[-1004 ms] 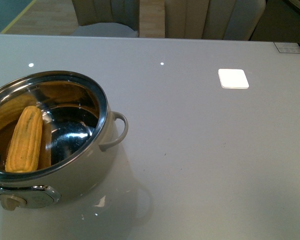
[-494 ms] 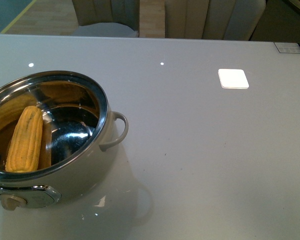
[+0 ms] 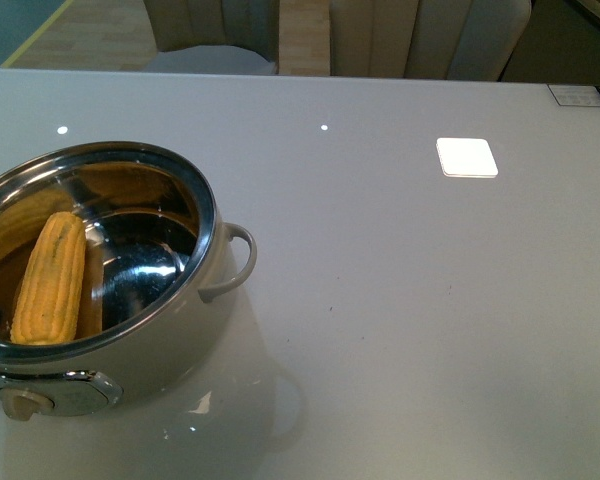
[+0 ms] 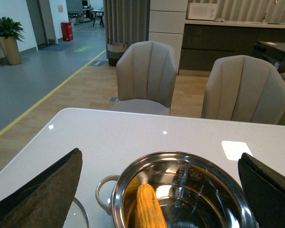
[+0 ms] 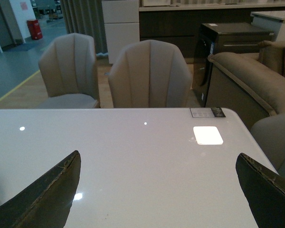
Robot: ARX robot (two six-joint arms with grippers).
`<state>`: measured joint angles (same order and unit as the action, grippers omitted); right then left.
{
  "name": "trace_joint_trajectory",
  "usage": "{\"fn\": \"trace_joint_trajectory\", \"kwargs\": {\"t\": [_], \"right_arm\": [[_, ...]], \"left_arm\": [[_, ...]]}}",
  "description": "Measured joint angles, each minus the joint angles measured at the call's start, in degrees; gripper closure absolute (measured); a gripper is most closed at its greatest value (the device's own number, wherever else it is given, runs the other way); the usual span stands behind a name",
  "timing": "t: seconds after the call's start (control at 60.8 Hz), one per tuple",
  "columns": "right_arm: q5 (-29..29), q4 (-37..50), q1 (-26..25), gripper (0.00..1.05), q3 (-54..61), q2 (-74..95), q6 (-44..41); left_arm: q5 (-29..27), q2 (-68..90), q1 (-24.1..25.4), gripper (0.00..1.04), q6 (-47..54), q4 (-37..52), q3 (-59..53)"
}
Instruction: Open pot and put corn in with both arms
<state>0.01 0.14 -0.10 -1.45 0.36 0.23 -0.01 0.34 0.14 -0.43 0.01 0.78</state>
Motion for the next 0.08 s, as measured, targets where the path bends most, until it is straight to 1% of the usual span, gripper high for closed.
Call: {"fn": "trace_joint_trajectory", "kwargs": {"t": [0.082], "right_arm": [[0.0,0.0,0.0,0.09,0.0,0.0,0.0]], "left_arm": [[0.0,0.0,0.0,0.07,0.0,0.0,0.0]]}}
